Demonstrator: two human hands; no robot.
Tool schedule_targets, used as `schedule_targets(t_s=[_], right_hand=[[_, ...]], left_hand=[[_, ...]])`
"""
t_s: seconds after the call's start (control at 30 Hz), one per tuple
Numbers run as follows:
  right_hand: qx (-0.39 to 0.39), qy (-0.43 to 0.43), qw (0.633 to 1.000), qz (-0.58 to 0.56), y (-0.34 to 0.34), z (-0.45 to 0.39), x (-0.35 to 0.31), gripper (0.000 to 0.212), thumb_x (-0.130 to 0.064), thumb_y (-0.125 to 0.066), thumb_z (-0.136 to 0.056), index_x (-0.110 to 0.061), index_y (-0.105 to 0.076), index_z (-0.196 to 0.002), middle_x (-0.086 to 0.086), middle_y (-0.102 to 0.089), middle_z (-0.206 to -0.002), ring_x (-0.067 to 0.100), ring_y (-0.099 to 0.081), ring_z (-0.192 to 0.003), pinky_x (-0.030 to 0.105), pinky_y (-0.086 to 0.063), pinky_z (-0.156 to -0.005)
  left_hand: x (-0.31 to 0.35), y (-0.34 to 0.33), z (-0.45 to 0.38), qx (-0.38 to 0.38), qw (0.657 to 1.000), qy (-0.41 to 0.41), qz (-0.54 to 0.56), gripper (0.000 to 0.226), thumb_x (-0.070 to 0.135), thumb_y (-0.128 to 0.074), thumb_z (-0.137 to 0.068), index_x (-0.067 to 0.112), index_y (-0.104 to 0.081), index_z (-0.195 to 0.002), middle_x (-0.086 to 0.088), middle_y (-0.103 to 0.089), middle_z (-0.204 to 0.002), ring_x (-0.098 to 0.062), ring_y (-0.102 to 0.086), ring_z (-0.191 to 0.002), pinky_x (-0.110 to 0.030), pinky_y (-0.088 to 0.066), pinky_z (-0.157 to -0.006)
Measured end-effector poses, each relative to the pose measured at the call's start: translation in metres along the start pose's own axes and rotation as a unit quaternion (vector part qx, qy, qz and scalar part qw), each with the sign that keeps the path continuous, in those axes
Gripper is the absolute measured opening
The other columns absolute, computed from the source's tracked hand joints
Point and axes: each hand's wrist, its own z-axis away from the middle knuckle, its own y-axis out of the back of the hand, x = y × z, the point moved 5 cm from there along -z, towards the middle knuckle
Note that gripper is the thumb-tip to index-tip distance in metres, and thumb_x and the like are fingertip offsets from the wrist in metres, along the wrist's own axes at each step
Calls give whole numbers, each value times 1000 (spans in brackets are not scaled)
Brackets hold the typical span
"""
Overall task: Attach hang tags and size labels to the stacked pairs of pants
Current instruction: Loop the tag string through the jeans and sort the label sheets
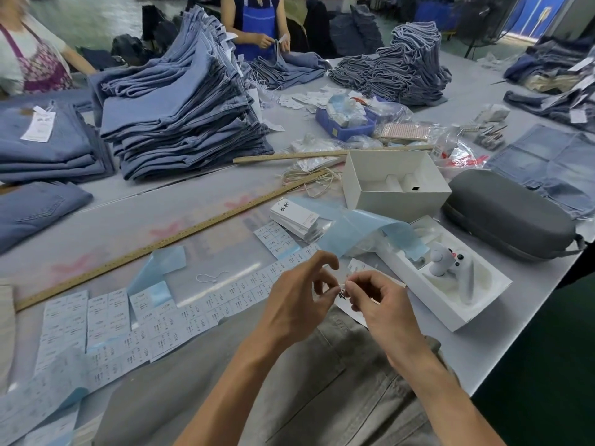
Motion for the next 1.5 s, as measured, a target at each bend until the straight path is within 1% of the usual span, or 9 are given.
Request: schedule_targets(t_s=[0.47,0.63,0.83,0.93,1.03,1.17,1.23,1.4,1.5], right_hand=[[-14,2,1000,10,1,1,4,10,-25,-68,-96,-31,-72,-89,-7,-73,-84,14,-69,-80,32,-61,-76],[-51,-4,999,-9,1,3,3,14,-21,-69,-96,-32,-74,-88,-2,-73,-80,8,-67,-73,24,-56,-71],[-20,-6,999,31,-7,14,13,18,-22,-72,-93,-37,-77,-85,-10,-75,-81,3,-69,-79,15,-52,-71],[46,49,990,127,-5,12,5,25,-15,-73,-92,-38,-77,-98,-13,-71,-90,-2,-66,-82,4,-46,-71],[108,132,964,203,-11,13,-17,30,-7,-74,-89,-22,-76,-116,-3,-59,-95,6,-61,-69,0,-40,-68],[80,235,936,249,-50,25,-39,27,-4,-80,-83,-17,-80,-107,-3,-61,-89,15,-60,-68,18,-44,-66],[51,266,935,229,-78,33,-46,25,-2,-81,-80,-16,-80,-101,-5,-63,-85,12,-60,-67,17,-44,-68],[-110,295,933,174,-179,65,-59,31,-4,-82,-79,-29,-78,-97,-16,-63,-83,1,-61,-67,22,-50,-64],[-220,302,914,157,-243,94,-72,28,-8,-80,-83,-32,-75,-97,-18,-64,-83,4,-62,-80,18,-46,-63]], left_hand=[[0,-6,0,-13,999,-38,-25,48,27,-79,-88,35,-39,-115,6,-75,-101,-10,-67,-79,-29,-61,-71],[-16,-6,-2,-13,1000,1,9,46,41,-83,-77,31,-56,-112,21,-62,-103,-6,-63,-79,-35,-60,-68],[-34,-16,11,-35,997,53,34,33,42,-82,-81,34,-58,-102,18,-63,-96,-8,-61,-78,-37,-57,-70],[-33,-19,21,-9,999,45,7,21,33,-78,-89,27,-64,-104,12,-64,-103,-7,-60,-79,-34,-57,-73],[-36,-10,43,30,998,50,10,7,21,-69,-96,21,-71,-102,7,-67,-100,-9,-59,-84,-33,-54,-74],[-60,22,93,71,992,102,1,12,15,-64,-96,16,-74,-104,3,-69,-99,-13,-60,-93,-27,-49,-81],[-76,49,122,105,984,147,-15,14,14,-64,-97,17,-74,-105,3,-69,-100,-13,-59,-95,-26,-48,-83],[-128,149,224,279,911,298,-58,20,13,-65,-97,23,-72,-112,11,-69,-111,-3,-61,-99,-25,-52,-87],[-164,219,320,473,759,446,-17,30,9,-70,-93,15,-67,-122,-5,-66,-118,-19,-63,-102,-36,-55,-90]])
